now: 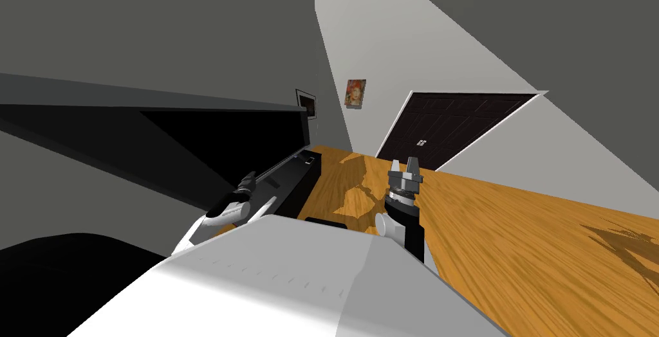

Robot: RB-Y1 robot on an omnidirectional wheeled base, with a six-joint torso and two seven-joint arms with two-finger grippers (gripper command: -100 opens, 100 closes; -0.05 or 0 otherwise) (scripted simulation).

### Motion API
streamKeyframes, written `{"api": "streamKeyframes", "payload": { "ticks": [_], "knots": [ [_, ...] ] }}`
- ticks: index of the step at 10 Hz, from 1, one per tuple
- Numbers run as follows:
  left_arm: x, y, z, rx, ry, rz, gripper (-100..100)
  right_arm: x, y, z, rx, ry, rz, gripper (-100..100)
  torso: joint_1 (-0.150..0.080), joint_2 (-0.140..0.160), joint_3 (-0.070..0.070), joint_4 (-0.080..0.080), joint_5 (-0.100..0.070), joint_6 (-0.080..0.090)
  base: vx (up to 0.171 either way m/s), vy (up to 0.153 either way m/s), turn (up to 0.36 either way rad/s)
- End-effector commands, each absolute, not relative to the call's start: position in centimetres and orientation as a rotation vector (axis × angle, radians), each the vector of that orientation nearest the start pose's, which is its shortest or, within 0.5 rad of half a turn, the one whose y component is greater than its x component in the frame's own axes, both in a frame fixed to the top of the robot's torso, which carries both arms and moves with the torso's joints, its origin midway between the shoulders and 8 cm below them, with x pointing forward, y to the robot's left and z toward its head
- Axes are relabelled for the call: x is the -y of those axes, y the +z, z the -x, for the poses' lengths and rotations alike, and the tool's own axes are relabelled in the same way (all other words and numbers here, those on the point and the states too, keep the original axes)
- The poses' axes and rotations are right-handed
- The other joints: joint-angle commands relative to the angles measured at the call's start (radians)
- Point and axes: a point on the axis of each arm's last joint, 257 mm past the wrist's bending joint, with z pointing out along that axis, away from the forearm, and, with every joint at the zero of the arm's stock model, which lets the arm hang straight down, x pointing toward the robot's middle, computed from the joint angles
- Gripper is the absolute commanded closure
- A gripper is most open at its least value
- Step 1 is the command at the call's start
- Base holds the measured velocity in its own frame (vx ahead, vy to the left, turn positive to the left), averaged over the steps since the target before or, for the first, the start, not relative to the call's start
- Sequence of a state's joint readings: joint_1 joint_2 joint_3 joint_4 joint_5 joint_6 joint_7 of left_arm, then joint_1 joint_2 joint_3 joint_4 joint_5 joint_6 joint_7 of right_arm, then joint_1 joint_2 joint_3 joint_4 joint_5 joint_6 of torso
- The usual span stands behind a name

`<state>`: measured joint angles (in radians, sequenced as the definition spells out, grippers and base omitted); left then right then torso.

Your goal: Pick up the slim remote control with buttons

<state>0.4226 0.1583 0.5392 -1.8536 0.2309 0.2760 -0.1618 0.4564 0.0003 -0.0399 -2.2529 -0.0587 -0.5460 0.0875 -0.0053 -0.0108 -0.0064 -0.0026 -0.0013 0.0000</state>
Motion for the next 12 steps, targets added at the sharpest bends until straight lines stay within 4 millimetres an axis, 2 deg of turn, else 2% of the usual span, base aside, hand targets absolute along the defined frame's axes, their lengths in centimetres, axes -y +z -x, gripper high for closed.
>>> {"api": "streamKeyframes", "payload": {
  "ticks": [1, 2, 3, 4, 5, 6, 7, 8, 9, 10, 11, 12],
  "knots": [
    [-58.3, -28.8, -30.5, -1.069, -0.427, 1.588, -100, 29.5, 3.6, -34.1, -0.552, 1.244, -0.613, 0, 0.000, 0.000, 0.000, 0.000, 0.000, 0.000, 0.120, -0.064, 0.021],
    [-59.4, -30.5, -29.1, -1.053, -0.405, 1.661, -100, 29.5, 3.6, -34.1, -0.552, 1.244, -0.612, 0, 0.002, 0.002, 0.001, 0.000, 0.000, 0.000, 0.104, -0.033, 0.009],
    [-59.5, -31.1, -28.9, -1.059, -0.398, 1.676, -100, 29.5, 3.6, -34.1, -0.552, 1.244, -0.612, 0, 0.004, 0.003, 0.002, 0.001, 0.001, 0.000, 0.080, -0.019, 0.007],
    [-60.3, -32.9, -27.4, -1.042, -0.378, 1.755, -100, 29.5, 3.6, -34.1, -0.552, 1.244, -0.612, 0, 0.005, 0.005, 0.003, 0.001, 0.001, 0.000, 0.085, -0.035, 0.009],
    [-60.4, -33.4, -27.2, -1.045, -0.372, 1.766, -100, 29.5, 3.6, -34.1, -0.552, 1.244, -0.612, 0, 0.005, 0.005, 0.003, 0.001, 0.001, 0.000, 0.074, -0.030, 0.013],
    [-61.1, -35.3, -25.7, -1.024, -0.353, 1.847, -100, 29.5, 3.6, -34.1, -0.552, 1.244, -0.612, 0, 0.005, 0.006, 0.003, 0.001, 0.001, 0.000, 0.092, -0.028, 0.007],
    [-61.0, -35.7, -25.5, -1.027, -0.348, 1.858, -100, 29.5, 3.6, -34.1, -0.552, 1.244, -0.612, 0, 0.005, 0.005, 0.003, 0.001, 0.001, 0.000, 0.078, -0.018, 0.007],
    [-61.6, -37.6, -23.9, -0.999, -0.332, 1.936, -100, 29.5, 3.6, -34.1, -0.552, 1.244, -0.612, 0, 0.005, 0.006, 0.003, 0.001, 0.001, 0.000, 0.092, -0.012, 0.005],
    [-61.5, -37.9, -23.7, -1.005, -0.326, 1.950, -100, 29.5, 3.6, -34.1, -0.552, 1.244, -0.612, 0, 0.006, 0.005, 0.003, 0.001, 0.001, 0.000, 0.069, -0.007, 0.005],
    [-61.7, -40.0, -22.0, -0.976, -0.308, 2.038, -100, 29.5, 3.6, -34.1, -0.552, 1.244, -0.612, 0, 0.006, 0.006, 0.003, 0.001, 0.001, 0.000, 0.071, 0.000, 0.005],
    [-61.7, -40.1, -22.0, -0.979, -0.306, 2.043, -100, 29.5, 3.6, -34.1, -0.552, 1.244, -0.612, 0, 0.007, 0.006, 0.003, 0.001, 0.001, 0.000, 0.055, 0.003, 0.005],
    [-61.7, -41.8, -20.5, -0.947, -0.293, 2.126, -100, 29.5, 3.6, -34.1, -0.552, 1.244, -0.612, 0, 0.007, 0.007, 0.004, 0.001, 0.001, 0.000, 0.068, 0.014, 0.001]
  ]
}}
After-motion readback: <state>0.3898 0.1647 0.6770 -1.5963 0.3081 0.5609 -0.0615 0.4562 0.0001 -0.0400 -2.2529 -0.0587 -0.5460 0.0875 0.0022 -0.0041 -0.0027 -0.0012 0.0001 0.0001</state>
